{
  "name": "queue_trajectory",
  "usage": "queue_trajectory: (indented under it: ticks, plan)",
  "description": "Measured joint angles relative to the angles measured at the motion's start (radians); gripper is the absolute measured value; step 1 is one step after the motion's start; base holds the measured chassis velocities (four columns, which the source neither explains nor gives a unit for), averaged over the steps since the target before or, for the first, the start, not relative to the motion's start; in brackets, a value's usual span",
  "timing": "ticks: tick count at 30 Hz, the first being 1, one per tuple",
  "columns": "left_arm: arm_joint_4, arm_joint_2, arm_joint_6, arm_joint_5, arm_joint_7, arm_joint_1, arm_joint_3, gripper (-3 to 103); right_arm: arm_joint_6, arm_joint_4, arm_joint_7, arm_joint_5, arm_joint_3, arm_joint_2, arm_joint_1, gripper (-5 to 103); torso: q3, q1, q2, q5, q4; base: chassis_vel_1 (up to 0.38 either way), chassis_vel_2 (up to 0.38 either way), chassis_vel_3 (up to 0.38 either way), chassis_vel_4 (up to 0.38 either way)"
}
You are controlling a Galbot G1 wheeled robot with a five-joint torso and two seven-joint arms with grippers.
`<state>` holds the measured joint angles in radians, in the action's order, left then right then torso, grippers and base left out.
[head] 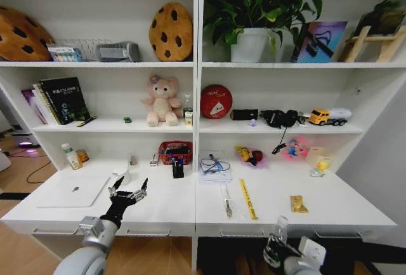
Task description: Organize the objects on the table.
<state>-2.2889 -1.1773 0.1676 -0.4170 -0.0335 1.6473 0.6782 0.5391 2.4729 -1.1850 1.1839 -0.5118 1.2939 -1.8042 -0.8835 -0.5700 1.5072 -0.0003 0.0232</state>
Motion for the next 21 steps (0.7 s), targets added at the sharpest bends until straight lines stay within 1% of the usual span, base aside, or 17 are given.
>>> queue_trajectory:
  ticks: [1,2,3,5,7,8,9,11,13,14,15,16,17,18,19,20,21]
  plan:
    - [0.0,0.0,0.0,0.0,0.0,0.0,0.0,100,-0.004,-0.01,-0.008,0.017,0.0,0.004,0.004,25,0.0,0.0,0.0,0.0002,0.0001,0.0,0.0,0.0,0.0]
    - [0.0,0.0,0.0,0.0,0.0,0.0,0.0,100,-0.02,-0.073,-0.054,0.099,-0.004,0.022,0.036,25,0.0,0.0,0.0,0.0003,0.0001,0.0,0.0,0.0,0.0]
    - [0.0,0.0,0.0,0.0,0.0,0.0,0.0,100,-0.02,-0.073,-0.054,0.099,-0.004,0.022,0.036,25,0.0,0.0,0.0,0.0003,0.0001,0.0,0.0,0.0,0.0]
    - [0.0,0.0,0.0,0.0,0.0,0.0,0.0,100,-0.036,-0.152,-0.107,0.185,-0.012,0.04,0.084,25,0.0,0.0,0.0,0.0003,0.0,0.0,0.0,0.0,0.0]
    - [0.0,0.0,0.0,0.0,0.0,0.0,0.0,100,-0.046,-0.219,-0.123,0.221,-0.022,0.057,0.116,25,0.0,0.0,0.0,0.0003,-0.0001,0.0,0.0,0.0,0.0]
    - [0.0,0.0,0.0,0.0,0.0,0.0,0.0,100,-0.048,-0.305,-0.104,0.228,-0.035,0.074,0.14,25,0.0,0.0,0.0,0.0002,-0.0002,0.0,0.0,0.0,0.0]
    - [0.0,0.0,0.0,0.0,0.0,0.0,0.0,100,-0.048,-0.305,-0.104,0.228,-0.035,0.074,0.14,25,0.0,0.0,0.0,0.0002,-0.0002,0.0,0.0,0.0,0.0]
    - [0.0,0.0,0.0,0.0,0.0,0.0,0.0,100,-0.053,-0.412,-0.055,0.207,-0.046,0.087,0.163,25,0.0,0.0,0.0,0.0005,-0.0001,0.0,0.0,0.0,0.0]
    - [0.0,0.0,0.0,0.0,0.0,0.0,0.0,100,-0.08,-0.596,0.043,0.135,-0.058,0.102,0.205,25,0.0,0.0,0.0,0.0004,0.0003,0.0,0.0,0.0,0.0]
    - [0.0,0.0,0.0,0.0,0.0,0.0,0.0,100,-0.096,-0.645,0.073,0.112,-0.059,0.107,0.22,25,0.0,0.0,0.0,0.0004,0.0003,0.0,0.0,0.0,0.0]
    - [0.0,0.0,0.0,0.0,0.0,0.0,0.0,100,-0.096,-0.645,0.073,0.112,-0.059,0.107,0.22,25,0.0,0.0,0.0,0.0004,0.0003,0.0,0.0,0.0,0.0]
    - [0.0,0.0,0.0,0.0,0.0,0.0,0.0,100,-0.11,-0.72,0.124,0.082,-0.061,0.114,0.244,25,0.0,0.0,0.0,0.0003,0.0,0.0,0.0,0.0,0.0]
    - [0.0,0.0,0.0,0.0,0.0,0.0,0.0,100,-0.113,-0.746,0.143,0.073,-0.062,0.116,0.251,25,0.0,0.0,0.0,0.0003,0.0,0.0,0.0,0.0,0.0]
    - [0.0,0.0,0.0,0.0,0.0,0.0,0.0,100,-0.123,-0.848,0.217,0.033,-0.062,0.124,0.279,25,0.0,0.0,0.0,0.0006,0.0,0.0,0.0,0.0,0.0]
    - [0.0,0.0,0.0,0.0,0.0,0.0,0.0,100,-0.132,-0.906,0.263,0.001,-0.06,0.127,0.296,25,0.0,0.0,0.0,0.0004,0.0,0.0,0.0,0.0,0.0]
    - [0.0,0.0,0.0,0.0,0.0,0.0,0.0,100,-0.132,-0.906,0.263,0.001,-0.06,0.127,0.296,25,0.0,0.0,0.0,0.0004,0.0,0.0,0.0,0.0,0.0]
    - [0.0,0.0,0.0,0.0,0.0,0.0,0.0,100,-0.147,-0.982,0.356,-0.057,-0.059,0.13,0.314,24,0.0,0.0,0.0,0.0004,0.0,0.0,0.0,0.0,0.0]
